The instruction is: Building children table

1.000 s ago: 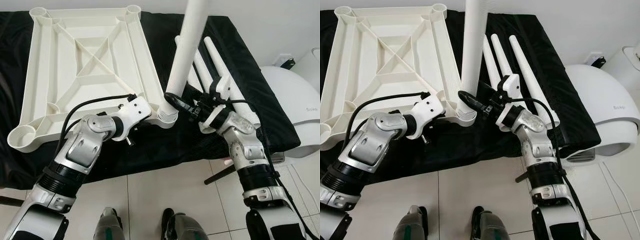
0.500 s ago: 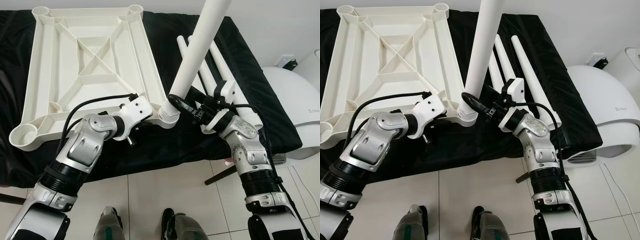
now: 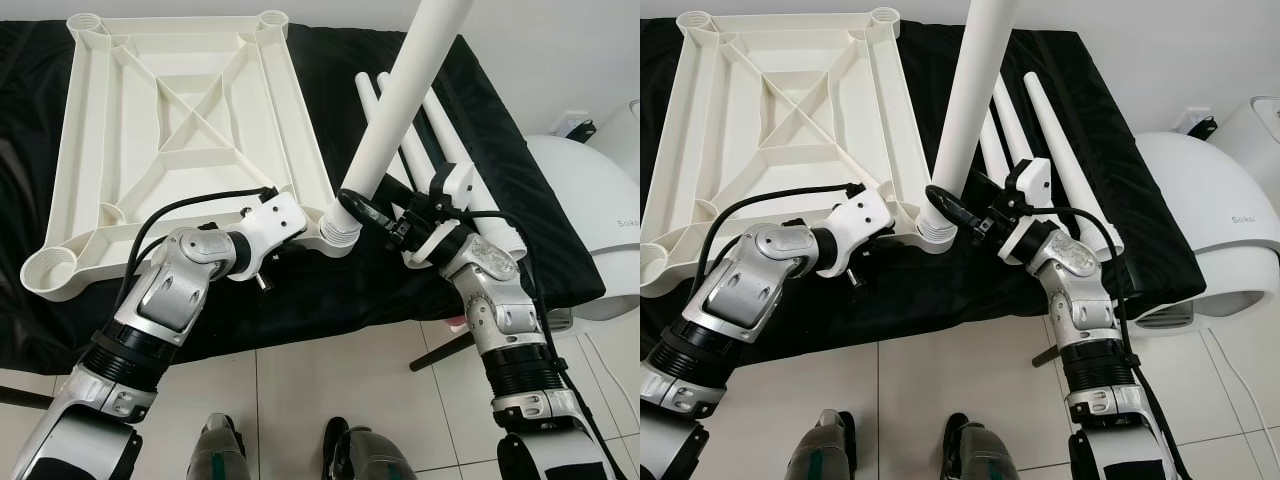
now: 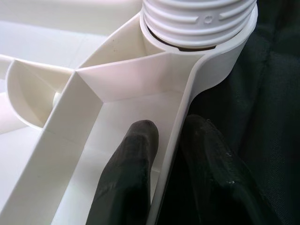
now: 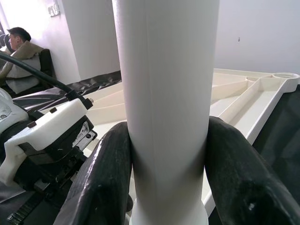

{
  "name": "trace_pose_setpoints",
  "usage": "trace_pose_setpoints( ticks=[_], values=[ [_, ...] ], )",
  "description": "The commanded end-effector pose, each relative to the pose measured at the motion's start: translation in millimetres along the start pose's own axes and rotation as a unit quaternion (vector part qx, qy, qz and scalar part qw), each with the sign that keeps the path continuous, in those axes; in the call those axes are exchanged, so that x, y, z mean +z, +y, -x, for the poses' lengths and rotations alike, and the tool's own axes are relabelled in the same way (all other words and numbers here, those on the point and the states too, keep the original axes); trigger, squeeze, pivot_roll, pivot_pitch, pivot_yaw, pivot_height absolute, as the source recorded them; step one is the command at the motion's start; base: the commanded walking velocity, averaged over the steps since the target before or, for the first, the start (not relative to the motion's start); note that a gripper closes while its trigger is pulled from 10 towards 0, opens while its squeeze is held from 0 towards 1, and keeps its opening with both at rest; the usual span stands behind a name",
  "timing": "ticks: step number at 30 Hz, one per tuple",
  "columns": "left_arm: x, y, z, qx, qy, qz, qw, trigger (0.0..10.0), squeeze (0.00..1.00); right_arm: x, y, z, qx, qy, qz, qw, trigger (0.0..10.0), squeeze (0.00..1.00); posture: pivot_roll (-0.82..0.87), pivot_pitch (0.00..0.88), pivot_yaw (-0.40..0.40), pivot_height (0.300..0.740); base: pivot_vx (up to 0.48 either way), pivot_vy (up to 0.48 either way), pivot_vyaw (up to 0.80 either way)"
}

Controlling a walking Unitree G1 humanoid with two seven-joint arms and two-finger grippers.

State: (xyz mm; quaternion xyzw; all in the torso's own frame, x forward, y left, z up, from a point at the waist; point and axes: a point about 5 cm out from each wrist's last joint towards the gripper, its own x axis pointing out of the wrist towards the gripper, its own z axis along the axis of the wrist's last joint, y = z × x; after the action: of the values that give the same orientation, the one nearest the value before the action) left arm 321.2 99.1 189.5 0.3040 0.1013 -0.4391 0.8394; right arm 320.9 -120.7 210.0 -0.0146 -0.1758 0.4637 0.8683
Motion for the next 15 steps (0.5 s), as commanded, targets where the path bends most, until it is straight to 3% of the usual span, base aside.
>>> trace_pose_setpoints(
  ticks=[1, 15],
  values=[
    [12.0, 4.6, -1.1, 0.037, -0.021, -0.024, 0.999, 10.0, 0.00, -29.3, 8.1, 8.9, -0.003, 0.064, -0.040, 0.997, 10.0, 0.00, 0.09, 0.203, -0.061, 0.740, 0.000, 0.000, 0.00],
    [12.8, 4.7, 0.0, 0.040, -0.021, -0.024, 0.999, 10.0, 0.00, -33.3, 13.8, 2.5, -0.019, 0.064, -0.046, 0.997, 10.0, 0.00, 0.10, 0.213, -0.064, 0.740, 0.000, 0.000, 0.00]
  ],
)
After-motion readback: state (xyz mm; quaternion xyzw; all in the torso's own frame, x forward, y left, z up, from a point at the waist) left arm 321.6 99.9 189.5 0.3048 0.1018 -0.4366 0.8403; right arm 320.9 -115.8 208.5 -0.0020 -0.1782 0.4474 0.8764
